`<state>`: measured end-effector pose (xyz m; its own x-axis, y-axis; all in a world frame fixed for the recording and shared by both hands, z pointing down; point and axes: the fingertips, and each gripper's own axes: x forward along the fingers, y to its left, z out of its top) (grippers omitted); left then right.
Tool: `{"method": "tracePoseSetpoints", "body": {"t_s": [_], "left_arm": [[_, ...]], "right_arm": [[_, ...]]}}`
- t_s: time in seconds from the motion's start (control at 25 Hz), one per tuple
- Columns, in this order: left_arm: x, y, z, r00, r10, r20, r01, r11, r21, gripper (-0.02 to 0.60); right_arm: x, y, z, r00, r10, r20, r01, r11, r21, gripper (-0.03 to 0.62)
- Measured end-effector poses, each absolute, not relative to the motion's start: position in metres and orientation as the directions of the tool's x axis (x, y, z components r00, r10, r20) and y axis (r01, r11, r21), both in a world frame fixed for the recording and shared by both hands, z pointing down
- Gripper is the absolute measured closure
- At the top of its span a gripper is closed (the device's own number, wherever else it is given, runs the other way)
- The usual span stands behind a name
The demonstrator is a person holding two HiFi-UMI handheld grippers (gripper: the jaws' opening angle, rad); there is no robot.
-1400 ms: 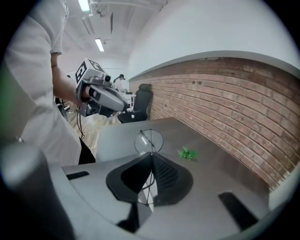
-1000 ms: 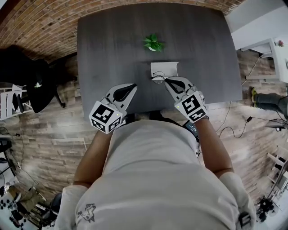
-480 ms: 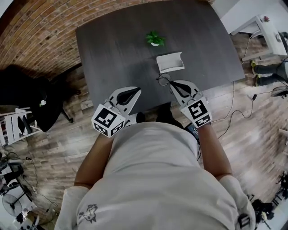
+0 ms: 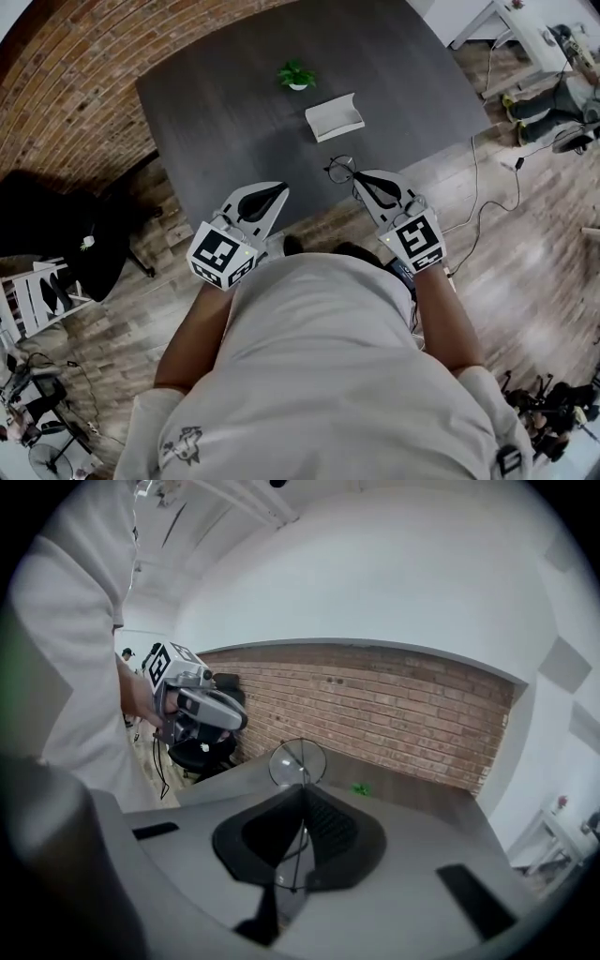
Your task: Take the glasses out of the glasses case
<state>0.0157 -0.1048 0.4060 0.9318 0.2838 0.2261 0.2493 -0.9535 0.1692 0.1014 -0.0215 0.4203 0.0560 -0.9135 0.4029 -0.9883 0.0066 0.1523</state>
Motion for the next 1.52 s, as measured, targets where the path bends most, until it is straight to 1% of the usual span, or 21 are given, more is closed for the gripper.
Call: {"method": "tracePoseSetpoints", "body": {"t_s": [0.32, 0.76, 1.2, 1.52], "left_arm": [[0.037, -0.059, 0.393, 0.939, 0.277, 0.206, 0.248, -0.957, 0.153, 0.571], [0.052, 0.033, 0.399, 0.945, 0.244, 0.22, 0.21, -0.963, 0.166, 0.571], [0.036, 0.111, 0.394, 0.946, 0.231, 0.229, 0.198, -0.968, 0.157, 0.571], [0.002, 0.097, 0.381, 0.956, 0.211, 0.204, 0.185, -0.973, 0.138, 0.571]], "right_arm": [[0.114, 0.021, 0.406, 0.048, -0.931, 0.362, -0.989, 0.005, 0.146, 0.58], [0.117, 0.125, 0.405, 0.0, -0.927, 0.374, -0.987, 0.06, 0.149, 0.58], [0.1, 0.201, 0.405, -0.022, -0.943, 0.332, -0.99, 0.068, 0.126, 0.58], [0.06, 0.204, 0.395, 0.007, -0.954, 0.3, -0.99, 0.036, 0.137, 0.58]]}}
